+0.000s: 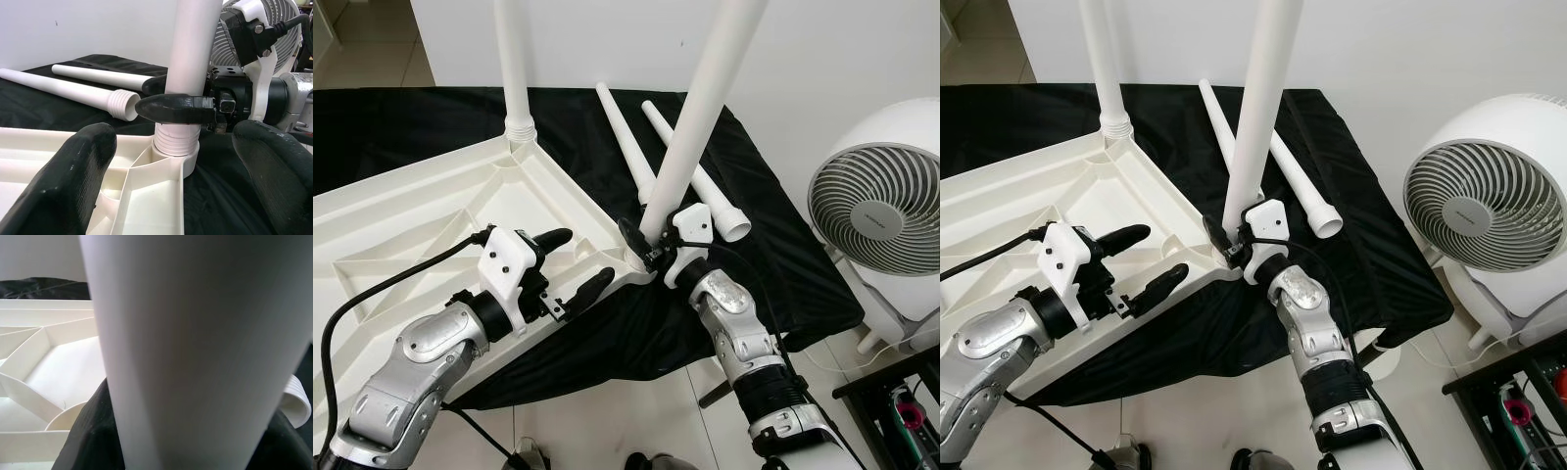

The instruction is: Building children table

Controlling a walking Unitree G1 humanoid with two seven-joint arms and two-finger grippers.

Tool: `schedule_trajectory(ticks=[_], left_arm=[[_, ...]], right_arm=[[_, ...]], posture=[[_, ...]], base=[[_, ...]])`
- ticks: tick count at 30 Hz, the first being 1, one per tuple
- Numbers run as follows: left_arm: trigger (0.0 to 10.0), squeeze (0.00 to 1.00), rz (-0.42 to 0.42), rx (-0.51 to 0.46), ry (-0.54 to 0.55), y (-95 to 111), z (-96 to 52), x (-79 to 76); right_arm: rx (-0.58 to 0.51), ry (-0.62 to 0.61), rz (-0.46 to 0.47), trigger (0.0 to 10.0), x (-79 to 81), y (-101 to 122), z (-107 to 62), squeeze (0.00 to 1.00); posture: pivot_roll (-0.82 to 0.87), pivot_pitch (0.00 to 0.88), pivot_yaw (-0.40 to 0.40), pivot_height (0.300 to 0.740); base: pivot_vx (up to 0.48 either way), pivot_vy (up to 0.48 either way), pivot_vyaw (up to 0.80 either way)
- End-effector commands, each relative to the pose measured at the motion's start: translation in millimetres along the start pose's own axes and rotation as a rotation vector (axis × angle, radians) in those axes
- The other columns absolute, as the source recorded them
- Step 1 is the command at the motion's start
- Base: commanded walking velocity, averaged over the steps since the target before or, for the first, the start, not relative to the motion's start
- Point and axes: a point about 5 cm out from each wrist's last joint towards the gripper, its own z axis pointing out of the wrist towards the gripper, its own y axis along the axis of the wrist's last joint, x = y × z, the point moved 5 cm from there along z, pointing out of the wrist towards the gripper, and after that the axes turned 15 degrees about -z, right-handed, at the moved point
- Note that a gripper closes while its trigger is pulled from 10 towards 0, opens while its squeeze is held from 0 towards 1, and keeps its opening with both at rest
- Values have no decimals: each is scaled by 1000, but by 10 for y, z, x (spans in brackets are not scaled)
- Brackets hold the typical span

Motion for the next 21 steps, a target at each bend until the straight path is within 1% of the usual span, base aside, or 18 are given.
schedule_trajectory(ticks=[1, 3, 8, 11, 15, 20, 21], left_arm=[[10000, 0, -5, 14, -39, -14, -15, -59], [10000, 0, -2, 14, -41, -7, -16, -59], [10000, 0, 0, 15, -43, -7, -15, -60], [10000, 0, 0, 17, -44, -8, -14, -58], [10000, 0, 4, 15, -44, -1, -14, -58], [10000, 0, -1, 12, -42, 7, -16, -62], [10000, 0, -1, 13, -41, 8, -19, -62]], right_arm=[[158, -29, 103, 10000, -5, -399, -145, 0], [165, -71, 133, 10000, -62, -404, -138, 0], [176, -95, 157, 10000, -95, -422, -142, 0], [199, -152, 184, 10000, -178, -448, -133, 0], [218, -179, 181, 10000, -224, -458, -111, 0], [215, -175, 150, 10000, -190, -450, -108, 0], [218, -177, 128, 10000, -181, -452, -113, 0]], posture=[[174, 134, -90, 740], [172, 135, -86, 740], [172, 137, -85, 740], [169, 139, -83, 740], [170, 141, -83, 740], [174, 147, -88, 740], [174, 149, -89, 740]], base=[[0, 0, 0], [0, 0, 0], [0, 0, 0], [0, 0, 0], [0, 0, 0], [0, 0, 0], [0, 0, 0]])
